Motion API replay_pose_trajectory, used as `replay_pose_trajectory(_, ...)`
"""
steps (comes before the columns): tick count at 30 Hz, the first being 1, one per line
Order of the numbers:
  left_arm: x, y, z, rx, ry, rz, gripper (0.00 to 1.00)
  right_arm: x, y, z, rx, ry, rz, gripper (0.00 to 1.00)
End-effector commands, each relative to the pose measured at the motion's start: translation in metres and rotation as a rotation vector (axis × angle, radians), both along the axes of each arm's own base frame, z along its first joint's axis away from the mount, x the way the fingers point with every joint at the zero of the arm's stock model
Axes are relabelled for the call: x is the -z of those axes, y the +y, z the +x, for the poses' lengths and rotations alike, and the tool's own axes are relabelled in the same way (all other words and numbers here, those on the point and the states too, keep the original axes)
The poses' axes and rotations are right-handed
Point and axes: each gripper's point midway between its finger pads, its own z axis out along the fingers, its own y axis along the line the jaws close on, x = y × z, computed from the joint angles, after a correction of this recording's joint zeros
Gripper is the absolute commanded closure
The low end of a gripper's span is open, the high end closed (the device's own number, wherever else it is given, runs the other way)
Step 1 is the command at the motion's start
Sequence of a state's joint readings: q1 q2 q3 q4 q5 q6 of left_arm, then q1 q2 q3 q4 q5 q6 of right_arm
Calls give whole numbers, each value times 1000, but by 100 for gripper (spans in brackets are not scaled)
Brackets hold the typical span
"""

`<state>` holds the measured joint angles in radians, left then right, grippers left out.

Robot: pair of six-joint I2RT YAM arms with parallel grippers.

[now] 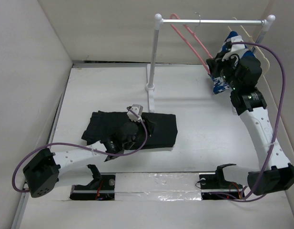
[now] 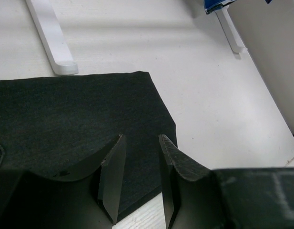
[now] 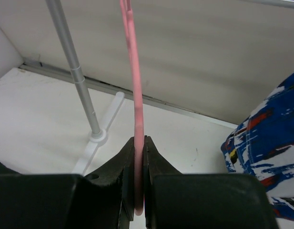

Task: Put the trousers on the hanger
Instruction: Pick up the hanger from the clothesline, then place the trousers on the hanger.

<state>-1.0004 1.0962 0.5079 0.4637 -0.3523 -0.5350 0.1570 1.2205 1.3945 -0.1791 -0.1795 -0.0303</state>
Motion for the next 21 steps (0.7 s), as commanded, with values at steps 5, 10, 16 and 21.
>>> replay_pose_trajectory(5,-67,-34,-2,100,-44,-144,64,22,-23,-17,114,-14,16,100)
replay_pose_trajectory(10,-89,-55,-14,185,-31,-197,62,61,-30,-32,142,29,21,100)
replay_pose_trajectory(16,-106,-81,-13,224,-7,-280,58,146,-13,-69,154,171,62,100)
replay_pose_trajectory(21,-86,-117,-6,222,49,-280,58,212,5,-98,165,272,109,100)
